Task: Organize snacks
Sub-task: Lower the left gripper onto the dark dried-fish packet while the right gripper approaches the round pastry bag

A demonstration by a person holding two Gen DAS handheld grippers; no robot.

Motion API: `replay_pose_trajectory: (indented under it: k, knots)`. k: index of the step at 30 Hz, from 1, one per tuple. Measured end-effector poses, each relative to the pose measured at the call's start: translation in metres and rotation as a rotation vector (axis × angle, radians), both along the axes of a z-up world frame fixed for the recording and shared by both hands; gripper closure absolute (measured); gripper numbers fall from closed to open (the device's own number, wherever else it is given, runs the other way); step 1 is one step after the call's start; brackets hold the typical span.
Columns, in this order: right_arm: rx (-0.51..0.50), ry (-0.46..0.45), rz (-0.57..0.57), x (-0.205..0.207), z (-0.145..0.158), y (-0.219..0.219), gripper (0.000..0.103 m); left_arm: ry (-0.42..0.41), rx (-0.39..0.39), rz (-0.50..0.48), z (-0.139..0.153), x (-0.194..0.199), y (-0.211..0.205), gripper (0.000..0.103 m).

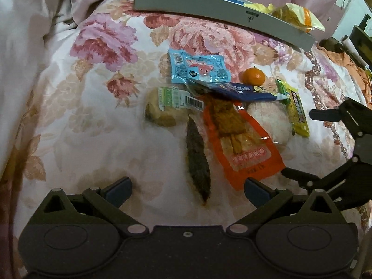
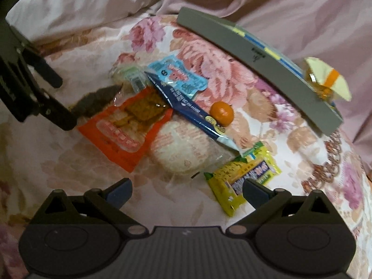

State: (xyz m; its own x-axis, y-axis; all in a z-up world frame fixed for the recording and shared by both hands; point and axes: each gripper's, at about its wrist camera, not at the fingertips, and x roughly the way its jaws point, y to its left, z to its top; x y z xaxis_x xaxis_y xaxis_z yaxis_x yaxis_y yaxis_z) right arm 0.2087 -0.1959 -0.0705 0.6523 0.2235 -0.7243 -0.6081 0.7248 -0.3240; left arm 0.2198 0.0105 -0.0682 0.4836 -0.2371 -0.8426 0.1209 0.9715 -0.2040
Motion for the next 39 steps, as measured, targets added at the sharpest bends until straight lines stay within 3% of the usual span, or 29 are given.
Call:
replay_pose_trajectory:
  k: [5,12,23,30,39]
  knots:
    - [-0.025,-0.016,0.076,0.017,-0.014,0.007,0.0,0.017,-0.032,0.022,-0.004,0.01,0.007,0.001]
    - [0.095,0.013,0.118,0.039,-0.018,0.005,0.0,-0.004,-0.046,0.025,-0.006,0.014,0.008,0.001]
    - [0.142,0.033,0.134,0.055,-0.024,0.014,0.001,-0.041,-0.038,-0.002,-0.005,0.018,0.006,0.009]
    - [0.138,0.053,0.163,0.051,-0.022,0.02,0.019,-0.045,-0.049,0.024,0.002,0.017,0.012,0.014]
    - [0.079,0.057,0.168,0.047,-0.019,0.026,0.022,-0.044,0.022,0.043,0.004,0.018,0.02,0.022]
